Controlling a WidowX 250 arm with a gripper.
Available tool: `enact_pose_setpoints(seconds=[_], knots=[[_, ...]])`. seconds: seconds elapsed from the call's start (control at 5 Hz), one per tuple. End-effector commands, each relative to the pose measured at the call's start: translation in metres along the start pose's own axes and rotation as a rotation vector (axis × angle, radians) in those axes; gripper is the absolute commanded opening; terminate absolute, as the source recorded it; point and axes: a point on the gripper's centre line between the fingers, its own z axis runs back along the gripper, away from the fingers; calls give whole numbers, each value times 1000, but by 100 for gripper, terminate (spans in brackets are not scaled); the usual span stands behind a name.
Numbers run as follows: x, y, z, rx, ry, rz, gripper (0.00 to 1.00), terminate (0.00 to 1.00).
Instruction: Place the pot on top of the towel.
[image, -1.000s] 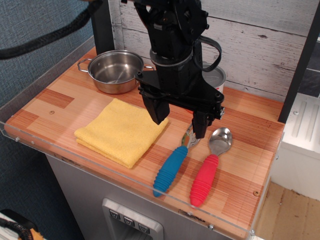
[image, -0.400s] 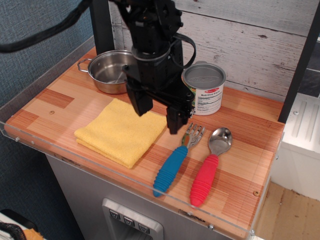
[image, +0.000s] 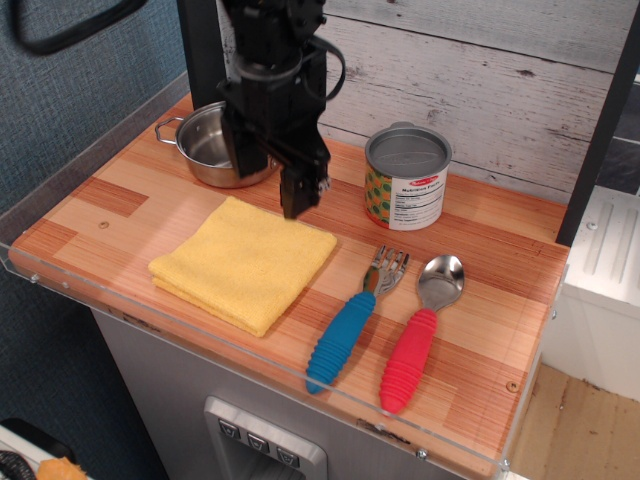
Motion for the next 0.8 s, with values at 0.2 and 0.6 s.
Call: enact_pose_setpoints(seconds=[0.2, 0.6], knots=[[24, 55, -12, 11, -70, -237, 100, 0], [28, 69, -36, -78, -114, -289, 100, 0]])
